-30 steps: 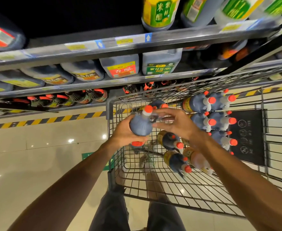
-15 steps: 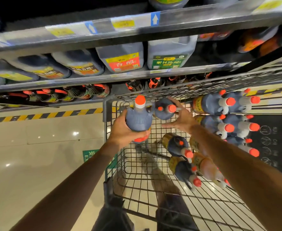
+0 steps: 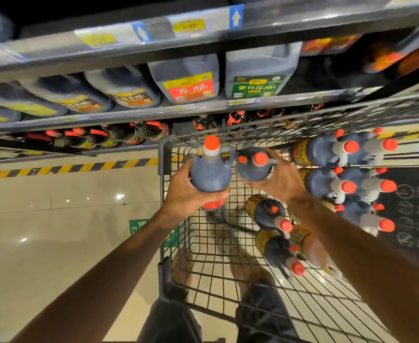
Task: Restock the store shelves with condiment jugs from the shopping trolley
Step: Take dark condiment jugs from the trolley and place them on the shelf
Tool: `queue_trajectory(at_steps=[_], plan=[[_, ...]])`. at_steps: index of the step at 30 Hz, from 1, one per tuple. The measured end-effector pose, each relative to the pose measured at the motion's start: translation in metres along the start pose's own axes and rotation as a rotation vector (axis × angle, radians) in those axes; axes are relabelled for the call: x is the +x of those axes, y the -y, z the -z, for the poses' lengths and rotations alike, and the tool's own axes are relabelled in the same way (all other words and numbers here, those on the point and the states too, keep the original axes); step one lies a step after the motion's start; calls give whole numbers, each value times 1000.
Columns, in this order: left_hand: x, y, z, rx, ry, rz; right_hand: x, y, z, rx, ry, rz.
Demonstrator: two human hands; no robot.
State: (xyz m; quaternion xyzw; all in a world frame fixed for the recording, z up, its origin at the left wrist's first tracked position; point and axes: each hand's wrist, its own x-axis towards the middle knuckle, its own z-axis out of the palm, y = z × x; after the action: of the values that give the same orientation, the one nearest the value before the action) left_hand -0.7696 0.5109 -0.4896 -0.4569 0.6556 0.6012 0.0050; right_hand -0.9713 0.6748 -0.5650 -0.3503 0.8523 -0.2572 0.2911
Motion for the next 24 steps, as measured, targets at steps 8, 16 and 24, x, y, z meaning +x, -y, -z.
queue_trajectory(at_steps=[8, 16, 24], plan=[[-59, -73, 32, -56, -2, -23, -85, 82, 102, 71, -122, -107], [-152, -173, 97, -190, -18, -126, -172, 206, 199, 37, -192, -107], [-206, -240, 169, -129, -153, -363, -202, 300, 241, 100, -281, 66]])
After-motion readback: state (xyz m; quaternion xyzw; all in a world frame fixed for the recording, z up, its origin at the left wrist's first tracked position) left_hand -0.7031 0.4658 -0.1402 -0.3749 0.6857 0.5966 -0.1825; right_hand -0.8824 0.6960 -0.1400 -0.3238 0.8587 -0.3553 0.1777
